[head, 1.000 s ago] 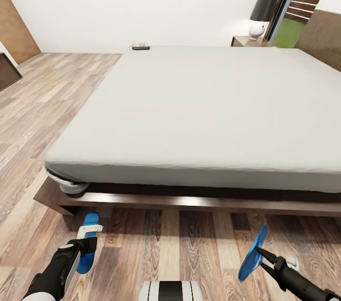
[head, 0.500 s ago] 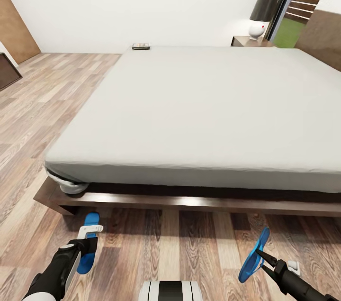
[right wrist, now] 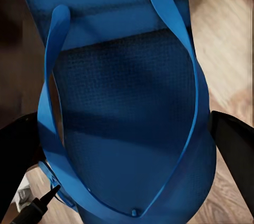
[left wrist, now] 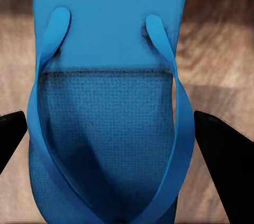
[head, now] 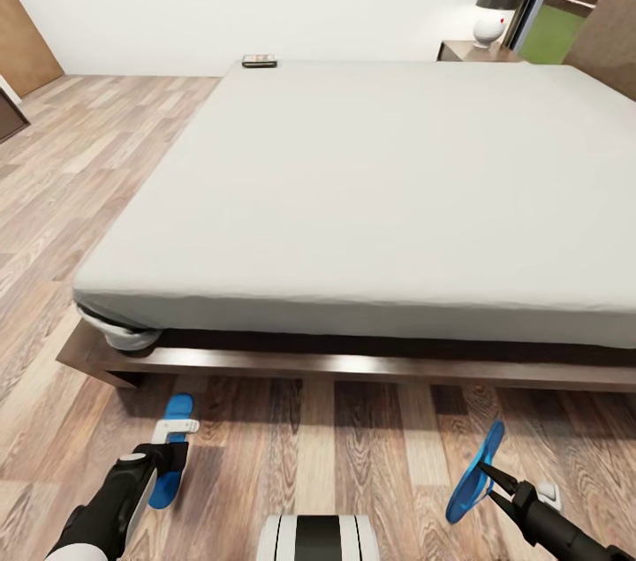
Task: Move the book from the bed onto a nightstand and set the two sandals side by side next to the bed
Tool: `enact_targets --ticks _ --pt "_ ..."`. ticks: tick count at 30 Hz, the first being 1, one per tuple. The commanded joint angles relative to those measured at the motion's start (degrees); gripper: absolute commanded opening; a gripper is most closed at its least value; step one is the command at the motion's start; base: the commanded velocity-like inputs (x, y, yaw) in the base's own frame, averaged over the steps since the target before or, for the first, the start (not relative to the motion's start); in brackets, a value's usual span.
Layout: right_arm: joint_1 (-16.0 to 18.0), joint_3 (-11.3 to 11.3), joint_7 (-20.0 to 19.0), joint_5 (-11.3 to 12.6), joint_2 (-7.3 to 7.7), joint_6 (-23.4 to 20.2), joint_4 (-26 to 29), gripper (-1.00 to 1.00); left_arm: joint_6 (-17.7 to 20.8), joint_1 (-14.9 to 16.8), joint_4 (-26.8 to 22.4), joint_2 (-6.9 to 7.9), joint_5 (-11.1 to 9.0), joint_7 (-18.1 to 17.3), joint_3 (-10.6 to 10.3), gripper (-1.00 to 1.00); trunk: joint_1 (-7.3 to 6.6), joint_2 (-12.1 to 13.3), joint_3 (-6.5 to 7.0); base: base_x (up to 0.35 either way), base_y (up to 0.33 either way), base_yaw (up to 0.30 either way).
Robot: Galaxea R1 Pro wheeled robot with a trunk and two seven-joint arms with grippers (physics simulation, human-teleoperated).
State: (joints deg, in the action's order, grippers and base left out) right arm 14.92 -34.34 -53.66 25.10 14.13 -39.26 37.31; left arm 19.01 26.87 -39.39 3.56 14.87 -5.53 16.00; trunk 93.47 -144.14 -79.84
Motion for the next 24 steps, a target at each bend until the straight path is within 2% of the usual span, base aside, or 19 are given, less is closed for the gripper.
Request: enact_targets --ticks 1,9,24 --pt "0.03 -0.13 -0.13 0.27 0.04 -0.43 0.05 -1.00 0.24 0.02 -0.13 -0.05 0.60 -0.54 0.27 -1.00 0.01 -0.03 -0.26 0.000 0.000 0.000" --pt "0.02 -0.47 -0.13 0.38 1.69 -1.37 0.23 -1.00 0.31 0.02 -0.17 0.04 0.60 -0.54 0.26 -1.00 0.22 -0.14 -2.04 0.000 0.000 0.000" --pt "0.04 -0.47 -0.14 0.38 1.95 -1.43 0.39 -1.00 0.24 0.02 -0.25 0.04 0.50 -0.54 0.27 -1.00 0.61 -0.34 -5.36 0.000 0.000 0.000"
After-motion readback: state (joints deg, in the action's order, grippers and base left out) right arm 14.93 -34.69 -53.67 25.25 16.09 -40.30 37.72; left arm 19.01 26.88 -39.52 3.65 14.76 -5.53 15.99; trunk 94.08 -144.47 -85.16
